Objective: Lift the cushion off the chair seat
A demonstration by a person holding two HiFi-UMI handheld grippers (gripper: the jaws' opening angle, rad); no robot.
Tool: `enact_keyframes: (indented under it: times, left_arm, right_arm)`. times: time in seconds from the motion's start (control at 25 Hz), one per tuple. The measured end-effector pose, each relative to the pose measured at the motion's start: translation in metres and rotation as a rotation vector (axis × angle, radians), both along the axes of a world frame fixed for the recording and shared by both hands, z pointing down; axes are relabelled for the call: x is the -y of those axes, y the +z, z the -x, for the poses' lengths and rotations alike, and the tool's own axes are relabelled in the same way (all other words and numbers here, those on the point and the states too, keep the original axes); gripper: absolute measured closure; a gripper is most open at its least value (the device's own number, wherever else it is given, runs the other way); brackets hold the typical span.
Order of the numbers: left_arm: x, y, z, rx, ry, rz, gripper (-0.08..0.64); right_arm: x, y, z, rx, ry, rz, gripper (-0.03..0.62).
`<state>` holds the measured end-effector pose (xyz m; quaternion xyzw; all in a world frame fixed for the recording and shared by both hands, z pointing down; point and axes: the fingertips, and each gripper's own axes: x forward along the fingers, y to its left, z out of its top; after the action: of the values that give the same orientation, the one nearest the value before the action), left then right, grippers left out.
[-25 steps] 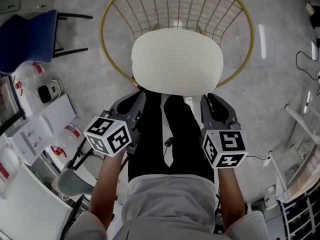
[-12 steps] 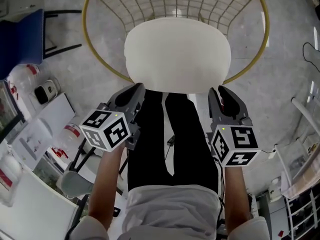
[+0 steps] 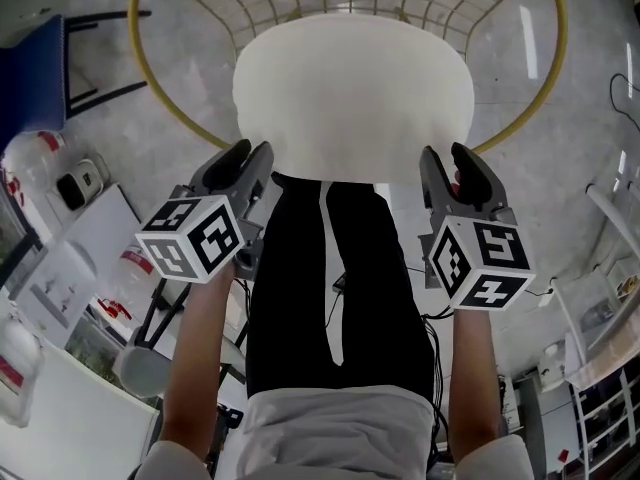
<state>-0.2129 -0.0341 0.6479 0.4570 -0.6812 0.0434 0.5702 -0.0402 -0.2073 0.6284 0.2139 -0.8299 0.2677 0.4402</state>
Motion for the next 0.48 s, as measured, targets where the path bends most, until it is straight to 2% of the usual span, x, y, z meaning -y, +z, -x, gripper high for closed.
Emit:
enact_keyframes:
  times: [0.2,0.36,0.48]
  left_arm:
    - [-0.001,0.023,0.016,0.076,0.017,0.063,0.331]
    - [-0.004,0.039,0.028,0.097,-0.013,0.08,0.27]
    - [-0.002,0.053,0.029,0.11,0.001,0.098,0.227]
  right_arm:
    - [0.004,0.027,-0.006,-0.039,0.019,-0.002,0.362]
    - [0.005,0.056,-0.007,-0.087,-0.01,-0.012,0.299]
    - [0.011,0.07,-0.012,-0.105,0.011,-0.019,0.236]
